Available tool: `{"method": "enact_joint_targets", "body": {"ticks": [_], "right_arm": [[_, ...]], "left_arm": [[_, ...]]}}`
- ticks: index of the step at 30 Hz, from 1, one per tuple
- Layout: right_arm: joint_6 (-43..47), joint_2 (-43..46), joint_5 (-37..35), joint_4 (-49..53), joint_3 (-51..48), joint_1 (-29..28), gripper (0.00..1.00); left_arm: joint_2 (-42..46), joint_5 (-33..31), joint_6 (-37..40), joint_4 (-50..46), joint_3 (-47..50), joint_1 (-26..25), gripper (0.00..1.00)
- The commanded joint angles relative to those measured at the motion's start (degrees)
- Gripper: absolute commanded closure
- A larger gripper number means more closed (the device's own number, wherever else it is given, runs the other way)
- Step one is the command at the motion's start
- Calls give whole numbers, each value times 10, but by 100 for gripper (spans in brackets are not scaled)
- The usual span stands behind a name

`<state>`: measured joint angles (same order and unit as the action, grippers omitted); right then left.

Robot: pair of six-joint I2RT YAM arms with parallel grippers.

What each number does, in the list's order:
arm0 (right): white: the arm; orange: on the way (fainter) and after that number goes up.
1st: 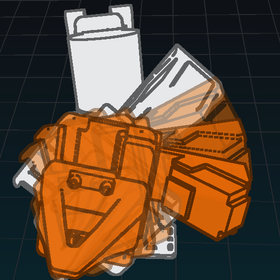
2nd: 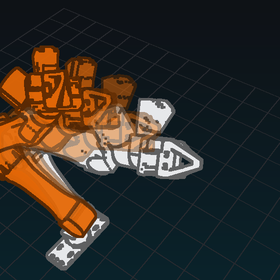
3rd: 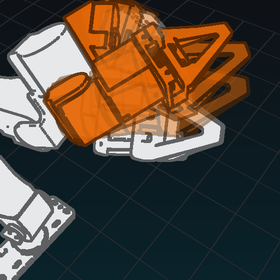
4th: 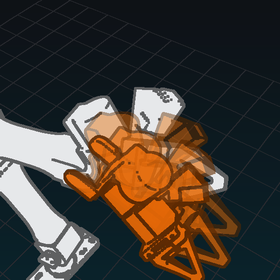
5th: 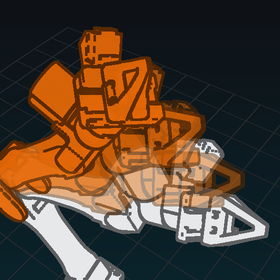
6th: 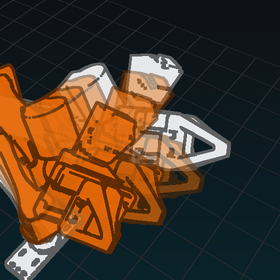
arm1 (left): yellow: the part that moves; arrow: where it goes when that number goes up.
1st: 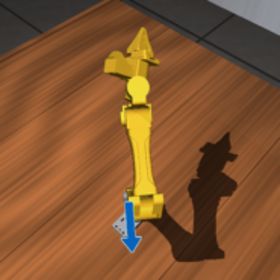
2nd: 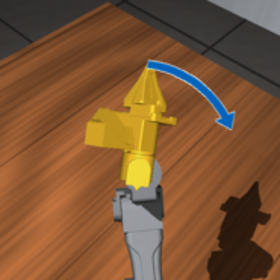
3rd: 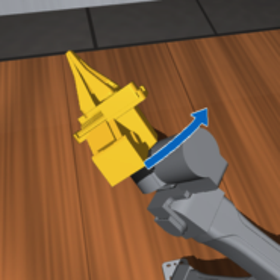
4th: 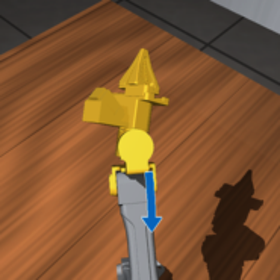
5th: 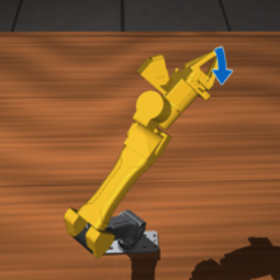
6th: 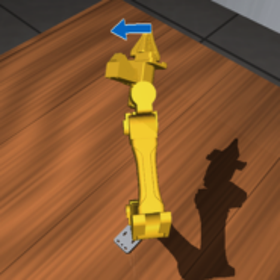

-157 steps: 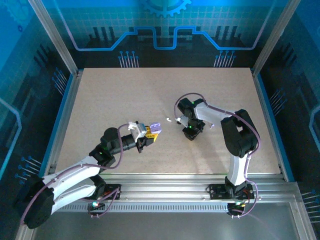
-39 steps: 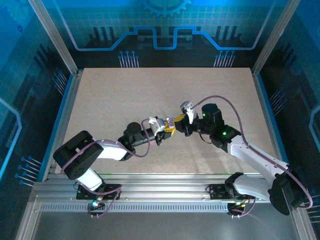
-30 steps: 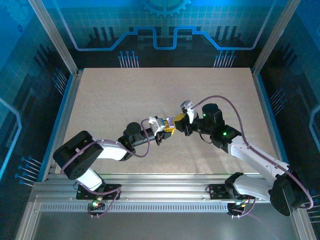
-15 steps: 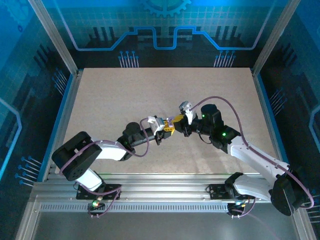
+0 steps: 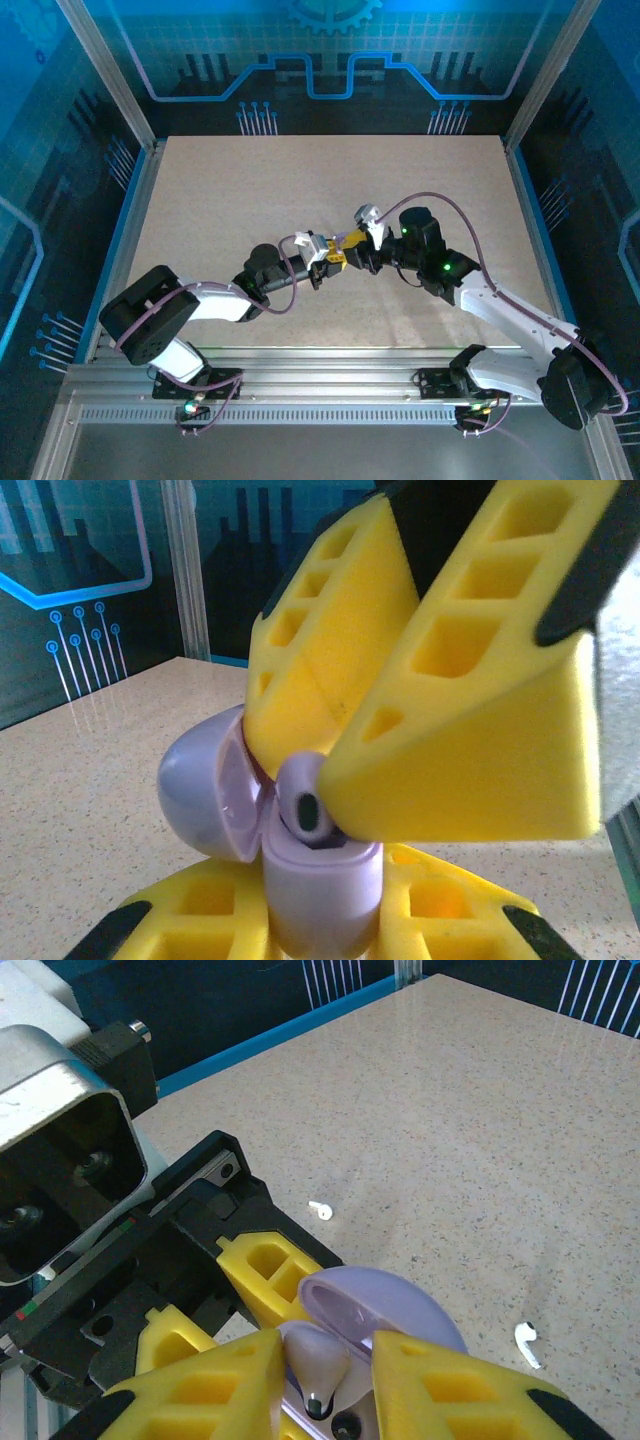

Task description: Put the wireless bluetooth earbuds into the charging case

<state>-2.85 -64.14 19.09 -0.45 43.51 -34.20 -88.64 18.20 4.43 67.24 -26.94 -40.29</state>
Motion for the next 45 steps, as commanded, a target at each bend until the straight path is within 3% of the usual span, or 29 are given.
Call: {"method": "enact_joint_targets", "body": {"ticks": [1,10,21,26,29,40,45], "right_arm": [[-3,5,12,11,14,-11,66],[-41,69,33,10,11,3,54],[-86,142,4,52,-19,19,53],[-91,111,-8,70,-5,18,53],[-108,89,-62,104,15,22,53],[-185,-17,-40,281,103,144,53],[-247,-65,-77,359,134,185,53]], "left_arm": [[20,5,-4,24,-8,-4,90],[45,4,1,-3,-2,-5,90],[67,6,13,-28,3,-5,90],[67,7,11,-19,7,-4,90],[68,4,11,-22,6,-5,90],[86,-9,29,-102,-8,-4,90],[99,-11,45,-160,-21,-5,90]]}}
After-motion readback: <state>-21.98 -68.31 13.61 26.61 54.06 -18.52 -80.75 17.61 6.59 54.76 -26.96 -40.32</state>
